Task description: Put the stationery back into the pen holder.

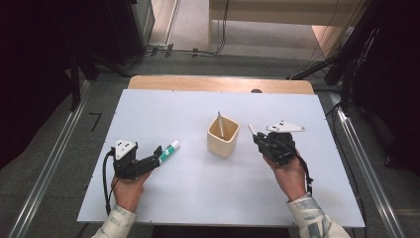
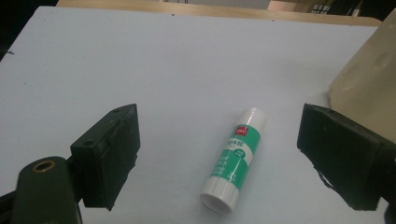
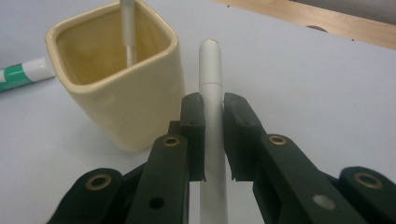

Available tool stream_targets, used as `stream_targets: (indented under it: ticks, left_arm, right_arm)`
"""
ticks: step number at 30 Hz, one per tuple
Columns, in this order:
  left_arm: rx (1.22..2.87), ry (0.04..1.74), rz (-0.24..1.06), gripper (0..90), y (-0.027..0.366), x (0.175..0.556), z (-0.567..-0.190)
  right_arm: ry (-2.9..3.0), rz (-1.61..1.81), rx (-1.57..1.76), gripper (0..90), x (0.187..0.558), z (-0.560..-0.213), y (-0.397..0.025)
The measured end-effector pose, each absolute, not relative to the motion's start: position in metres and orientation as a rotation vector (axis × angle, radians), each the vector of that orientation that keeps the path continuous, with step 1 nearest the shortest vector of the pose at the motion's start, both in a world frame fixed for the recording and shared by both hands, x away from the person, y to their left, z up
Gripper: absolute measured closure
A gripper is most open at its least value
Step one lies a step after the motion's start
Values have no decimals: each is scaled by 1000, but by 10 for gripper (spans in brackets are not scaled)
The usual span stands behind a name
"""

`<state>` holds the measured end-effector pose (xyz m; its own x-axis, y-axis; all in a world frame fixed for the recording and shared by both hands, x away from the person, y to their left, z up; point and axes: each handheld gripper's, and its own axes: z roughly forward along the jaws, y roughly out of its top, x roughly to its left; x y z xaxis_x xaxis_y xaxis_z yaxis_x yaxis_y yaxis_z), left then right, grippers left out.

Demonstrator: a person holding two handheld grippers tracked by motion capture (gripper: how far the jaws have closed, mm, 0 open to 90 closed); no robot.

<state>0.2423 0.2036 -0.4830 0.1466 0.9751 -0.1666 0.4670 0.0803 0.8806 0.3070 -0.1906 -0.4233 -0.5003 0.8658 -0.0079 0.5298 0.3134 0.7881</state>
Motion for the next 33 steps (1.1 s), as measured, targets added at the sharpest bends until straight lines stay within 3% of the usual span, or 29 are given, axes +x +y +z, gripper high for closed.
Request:
stream_targets:
  ticks: [33]
  left_arm:
    - [1528,1460,710,143,206,244,-484]
  right_arm:
    - [2176,1095,1193,770,346,-394,-147]
